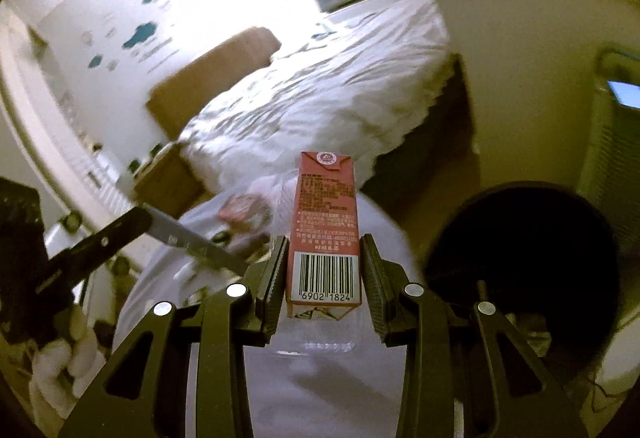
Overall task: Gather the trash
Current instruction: 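Carry the snack box and juice carton over the black bin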
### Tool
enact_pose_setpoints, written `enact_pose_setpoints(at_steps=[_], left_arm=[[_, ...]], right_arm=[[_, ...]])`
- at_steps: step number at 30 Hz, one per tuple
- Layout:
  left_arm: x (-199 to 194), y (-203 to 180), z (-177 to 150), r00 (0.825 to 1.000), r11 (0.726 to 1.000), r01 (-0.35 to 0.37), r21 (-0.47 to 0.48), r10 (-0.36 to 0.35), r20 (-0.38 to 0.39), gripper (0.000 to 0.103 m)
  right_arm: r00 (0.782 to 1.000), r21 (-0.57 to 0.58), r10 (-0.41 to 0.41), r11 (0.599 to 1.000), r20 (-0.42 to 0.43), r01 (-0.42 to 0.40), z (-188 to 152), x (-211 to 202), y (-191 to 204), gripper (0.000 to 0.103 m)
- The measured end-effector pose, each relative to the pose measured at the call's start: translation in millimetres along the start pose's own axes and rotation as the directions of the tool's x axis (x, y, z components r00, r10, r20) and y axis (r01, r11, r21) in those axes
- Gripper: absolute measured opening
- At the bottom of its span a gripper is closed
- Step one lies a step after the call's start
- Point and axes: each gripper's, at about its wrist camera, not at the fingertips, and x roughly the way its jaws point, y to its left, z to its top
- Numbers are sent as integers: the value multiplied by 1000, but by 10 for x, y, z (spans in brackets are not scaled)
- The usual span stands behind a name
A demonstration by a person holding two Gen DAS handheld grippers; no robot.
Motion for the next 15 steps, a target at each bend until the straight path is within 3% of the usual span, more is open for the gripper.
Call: enact_pose_setpoints(at_steps=[15], left_arm=[[751,-871,-62,986,985,137,108,-125,-111,8]], right_arm=[[991,178,-131,976,33,123,-68,-298,-1069,37]])
